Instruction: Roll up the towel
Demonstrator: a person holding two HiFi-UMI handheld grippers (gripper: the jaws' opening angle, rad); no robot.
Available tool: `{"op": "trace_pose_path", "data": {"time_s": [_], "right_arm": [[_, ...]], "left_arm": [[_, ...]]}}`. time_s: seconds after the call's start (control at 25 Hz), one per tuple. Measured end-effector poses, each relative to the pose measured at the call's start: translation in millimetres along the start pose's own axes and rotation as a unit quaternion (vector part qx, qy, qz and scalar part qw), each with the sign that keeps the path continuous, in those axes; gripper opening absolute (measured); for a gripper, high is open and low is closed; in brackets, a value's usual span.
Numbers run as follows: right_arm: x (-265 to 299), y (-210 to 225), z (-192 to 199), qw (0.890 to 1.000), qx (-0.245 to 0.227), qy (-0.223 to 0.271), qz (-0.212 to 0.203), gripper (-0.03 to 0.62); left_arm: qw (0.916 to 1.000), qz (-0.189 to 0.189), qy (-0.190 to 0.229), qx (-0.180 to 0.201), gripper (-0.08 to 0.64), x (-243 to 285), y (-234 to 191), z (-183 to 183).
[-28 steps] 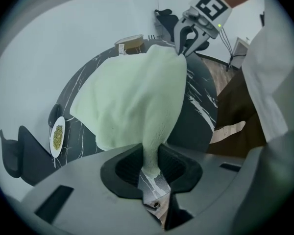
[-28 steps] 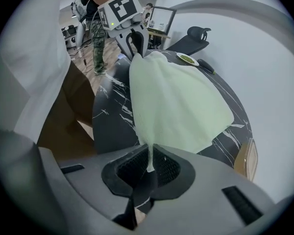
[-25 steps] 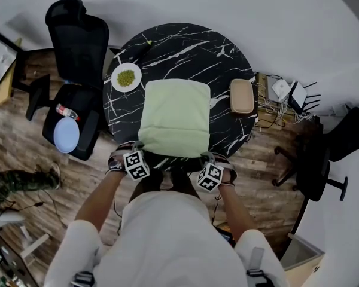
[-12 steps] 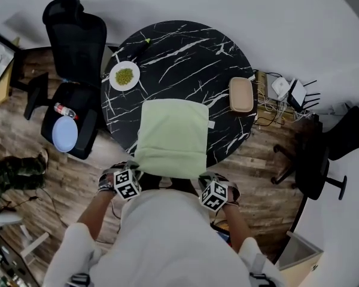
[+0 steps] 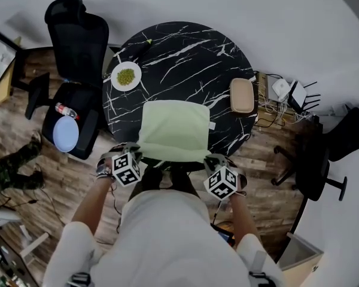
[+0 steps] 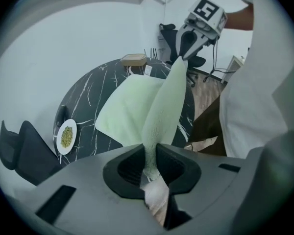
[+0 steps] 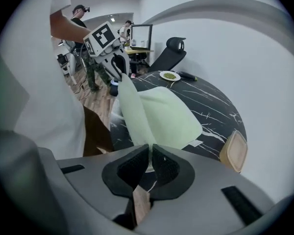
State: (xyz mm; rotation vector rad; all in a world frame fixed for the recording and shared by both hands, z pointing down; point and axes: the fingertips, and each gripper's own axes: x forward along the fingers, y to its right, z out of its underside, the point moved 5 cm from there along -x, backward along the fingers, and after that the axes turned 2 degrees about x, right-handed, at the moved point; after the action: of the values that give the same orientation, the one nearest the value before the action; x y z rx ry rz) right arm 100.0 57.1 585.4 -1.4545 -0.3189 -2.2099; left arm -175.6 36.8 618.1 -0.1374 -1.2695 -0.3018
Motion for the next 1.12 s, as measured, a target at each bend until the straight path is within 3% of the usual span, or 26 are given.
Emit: {"op": "trace_pose_path", "data": {"time_s": [0.4, 0.48, 0.6, 0.72, 0.84, 0.96, 1.04, 1.12], "right_arm": [[80.6, 64.8, -10.9, 0.997, -0.026, -0.044, 0.066, 0.016], [90.4, 70.6, -10.9, 0.995, -0.026, -0.041, 0.091, 0.039], [87.0, 77.3, -12.4, 0.991, -0.014, -0.022, 0.130, 0.104], [68.5, 75.8, -14.8, 0.987, -0.022, 0.011, 0.161, 0.112], [51.8, 47.9, -11.8, 0.988, -0.063, 0.036, 0.134, 0.112], [53.4, 7.9, 9.9, 0.990, -0.115, 0.020, 0.075, 0.118], [61.3, -11.0, 27.8, 0.991, -0.123, 0.000, 0.049, 0.120], [70.4, -19.6, 40.2, 0.991, -0.124, -0.014, 0.040, 0.123]], "left_arm": [[0.9990, -0.017, -0.026, -0.031, 0.062, 56.1, -65.2, -15.5], [0.9980, -0.034, -0.028, -0.045, 0.107, 62.9, -69.9, -13.8], [0.9955, -0.064, -0.009, -0.069, 0.248, 61.3, -75.4, -15.2], [0.9923, -0.091, 0.018, -0.082, 0.275, 47.9, -80.3, -15.3], [0.9915, -0.098, 0.040, -0.076, 0.276, 30.7, -68.9, -11.7], [0.9961, -0.077, 0.040, -0.015, 0.276, 23.9, -34.2, -7.2], [0.9978, -0.056, 0.023, 0.025, 0.276, 32.0, -7.7, 2.2], [0.9983, -0.041, 0.003, 0.042, 0.276, 46.3, 9.8, 12.3]]}}
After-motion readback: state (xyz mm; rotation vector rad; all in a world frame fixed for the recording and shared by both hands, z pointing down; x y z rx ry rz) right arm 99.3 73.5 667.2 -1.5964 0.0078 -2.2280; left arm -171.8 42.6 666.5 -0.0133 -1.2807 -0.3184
